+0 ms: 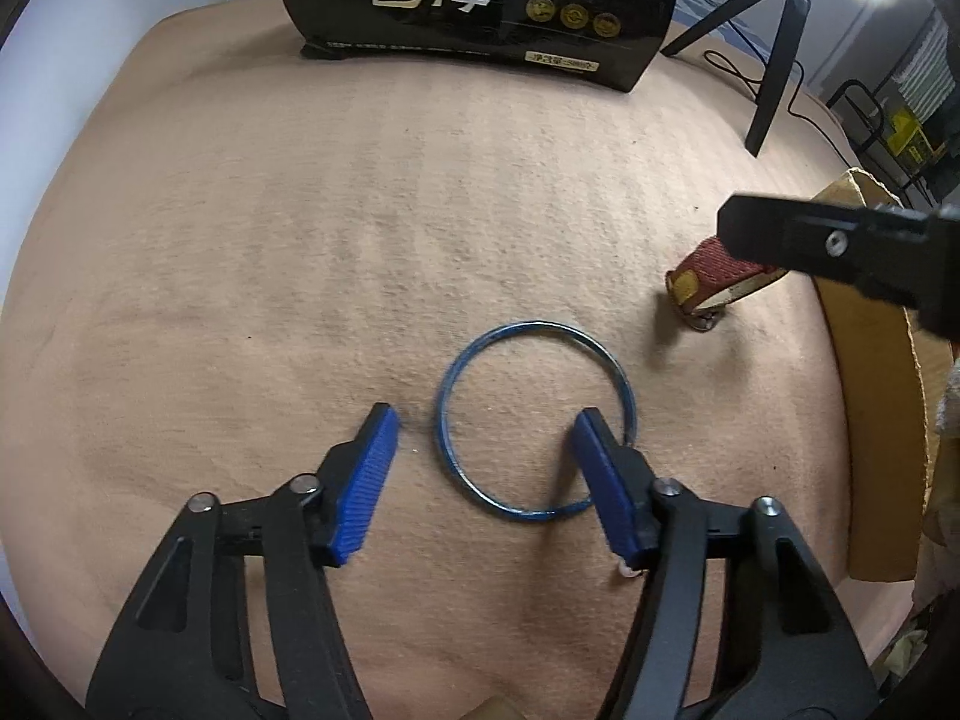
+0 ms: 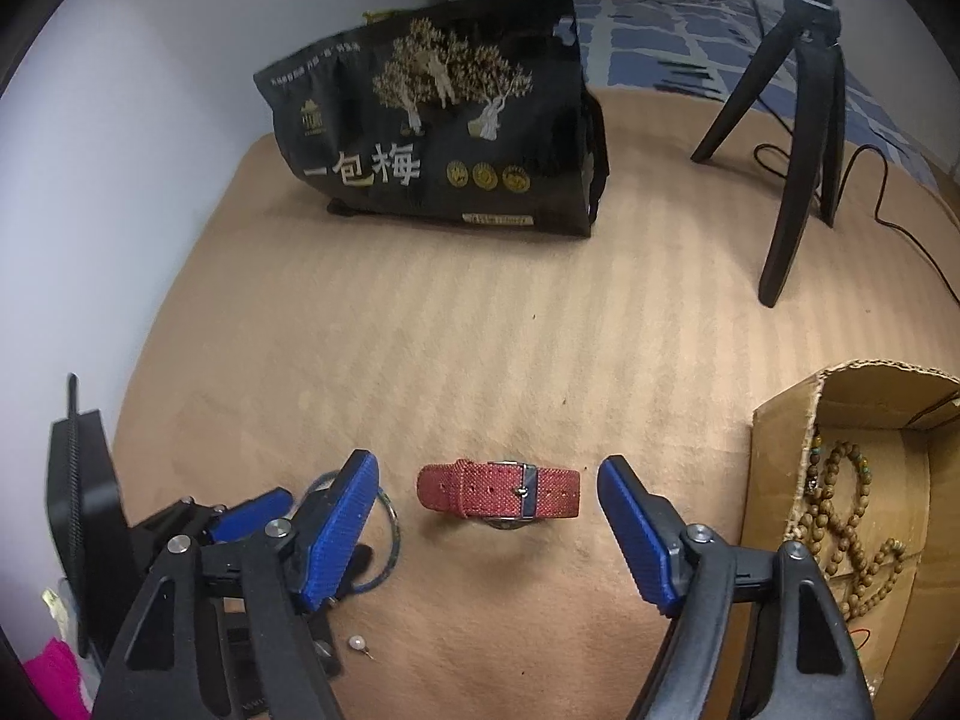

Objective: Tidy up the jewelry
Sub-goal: 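Grasp the blue bangle with the left tool while the right tool grasps the red watch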

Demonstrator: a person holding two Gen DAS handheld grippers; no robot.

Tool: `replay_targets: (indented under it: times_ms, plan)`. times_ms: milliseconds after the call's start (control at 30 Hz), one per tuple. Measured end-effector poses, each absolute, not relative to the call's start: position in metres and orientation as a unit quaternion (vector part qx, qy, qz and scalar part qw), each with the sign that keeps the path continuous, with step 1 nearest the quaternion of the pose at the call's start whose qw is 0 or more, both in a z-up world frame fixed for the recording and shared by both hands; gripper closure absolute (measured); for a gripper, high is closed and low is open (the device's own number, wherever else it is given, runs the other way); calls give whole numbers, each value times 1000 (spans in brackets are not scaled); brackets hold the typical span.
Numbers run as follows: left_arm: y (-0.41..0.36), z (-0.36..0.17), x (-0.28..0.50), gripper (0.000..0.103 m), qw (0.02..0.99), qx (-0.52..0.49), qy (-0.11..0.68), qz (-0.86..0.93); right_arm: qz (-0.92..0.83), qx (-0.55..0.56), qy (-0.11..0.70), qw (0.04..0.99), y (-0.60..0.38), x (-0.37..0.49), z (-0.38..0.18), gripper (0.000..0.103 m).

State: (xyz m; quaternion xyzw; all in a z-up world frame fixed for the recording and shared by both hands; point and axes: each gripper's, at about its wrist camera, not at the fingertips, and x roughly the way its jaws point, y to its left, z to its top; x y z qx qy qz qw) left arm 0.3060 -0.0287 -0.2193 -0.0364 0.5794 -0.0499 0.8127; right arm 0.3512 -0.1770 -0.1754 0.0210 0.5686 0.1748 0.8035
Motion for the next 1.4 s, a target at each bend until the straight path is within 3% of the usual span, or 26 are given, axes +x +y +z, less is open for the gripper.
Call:
replay_targets:
  times_ms: [300, 433, 567, 667, 833, 1000, 1133, 1400]
  plan:
    - [-17, -213, 305, 46, 808, -77, 580, -60, 165, -16, 585, 794, -165, 360, -194, 30]
    - [-20, -208, 303, 35, 808, -87, 579, -73, 160, -36, 585, 794, -159, 363, -196, 36]
    - [-38, -210, 305, 33, 807, -60, 582, -73, 160, -40, 583, 795, -158, 365, -196, 37]
    - [-51, -213, 307, 22, 808, -30, 584, -72, 160, -42, 583, 795, -158, 366, -196, 37]
    - [-61, -220, 307, 19, 810, 1, 583, -58, 163, -44, 582, 795, -157, 364, -195, 37]
    - [-58, -221, 311, 19, 811, -12, 582, -51, 163, -41, 580, 797, -160, 362, -195, 38]
    - [-51, -219, 309, 28, 815, -12, 578, -42, 162, -40, 577, 799, -160, 360, -194, 40]
    - [-25, -205, 296, 29, 819, -27, 571, -38, 159, -33, 568, 807, -163, 355, -186, 41]
